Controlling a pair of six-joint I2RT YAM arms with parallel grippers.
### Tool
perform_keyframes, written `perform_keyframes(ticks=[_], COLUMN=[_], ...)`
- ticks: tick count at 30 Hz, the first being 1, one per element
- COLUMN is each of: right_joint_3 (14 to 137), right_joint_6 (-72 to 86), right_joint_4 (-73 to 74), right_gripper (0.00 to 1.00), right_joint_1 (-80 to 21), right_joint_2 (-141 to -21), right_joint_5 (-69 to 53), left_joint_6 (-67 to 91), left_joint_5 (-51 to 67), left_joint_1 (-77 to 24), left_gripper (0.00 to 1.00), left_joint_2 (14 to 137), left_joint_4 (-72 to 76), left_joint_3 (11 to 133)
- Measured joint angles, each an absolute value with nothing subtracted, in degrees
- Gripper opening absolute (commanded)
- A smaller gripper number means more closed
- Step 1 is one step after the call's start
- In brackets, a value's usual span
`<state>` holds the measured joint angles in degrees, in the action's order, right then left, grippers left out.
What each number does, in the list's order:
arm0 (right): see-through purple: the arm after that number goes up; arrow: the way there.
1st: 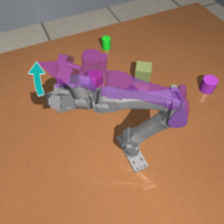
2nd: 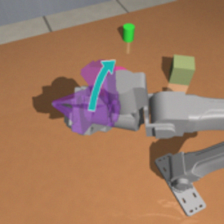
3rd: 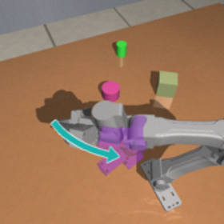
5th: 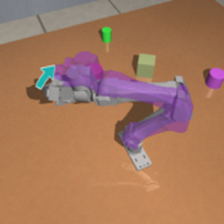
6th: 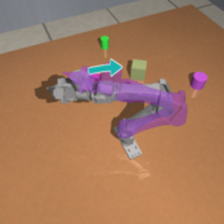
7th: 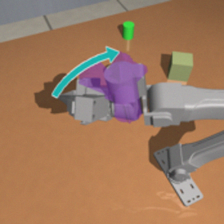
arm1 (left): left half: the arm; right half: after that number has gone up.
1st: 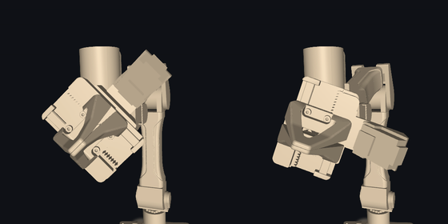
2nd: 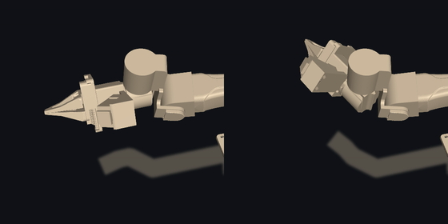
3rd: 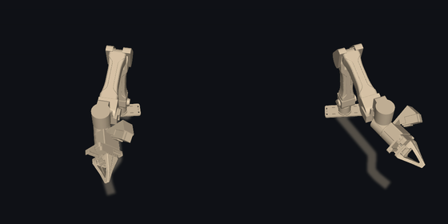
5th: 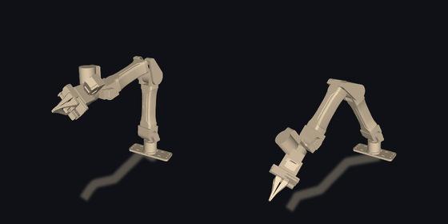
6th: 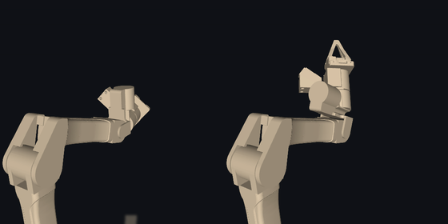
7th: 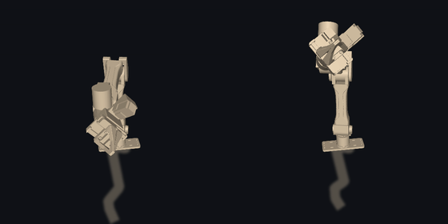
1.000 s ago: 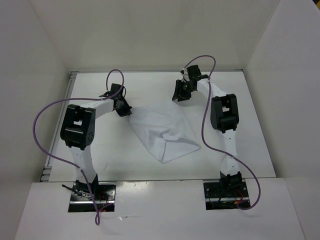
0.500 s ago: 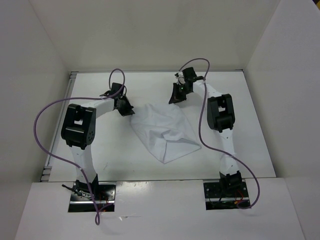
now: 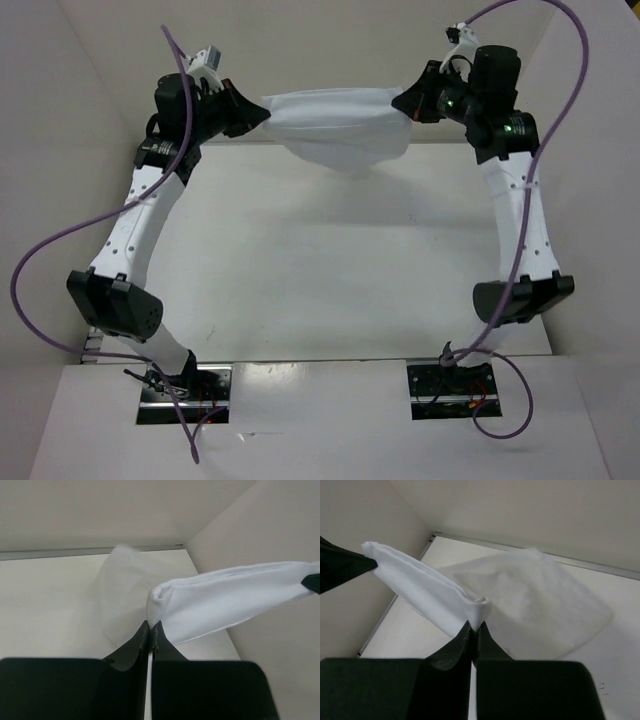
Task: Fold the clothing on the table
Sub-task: Flatten the skirt out
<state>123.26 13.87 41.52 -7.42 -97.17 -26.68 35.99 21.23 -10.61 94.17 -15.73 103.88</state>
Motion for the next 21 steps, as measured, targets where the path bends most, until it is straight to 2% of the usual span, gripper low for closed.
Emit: perform_keyframes(ticks=[5, 15, 21], right_joint_3=[121.67, 108.77, 110.76], right_joint_6=[14.28, 16.78, 19.22], right_joint_4=[41.30, 43.64, 44.31], right_gripper=[0.00, 0.00, 0.00], right_joint_1=[-8.38, -9.47, -7.60], right_joint_2=[-92.09, -94.63, -95.07], right_joint_5=[-28.25, -19.88, -17.50], left_joint_6=[34.28, 32.56, 31.31], left_joint_5=[25.50, 27.24, 28.77], left_joint_1=[-9.89, -8.05, -7.90], left_gripper=[0.00, 0.00, 0.00], left_joint_2=[91.09, 93.69, 99.90], left_joint_4=[-16.67, -19.75, -21.50], left_joint_3=[100.88, 95.61, 103.00])
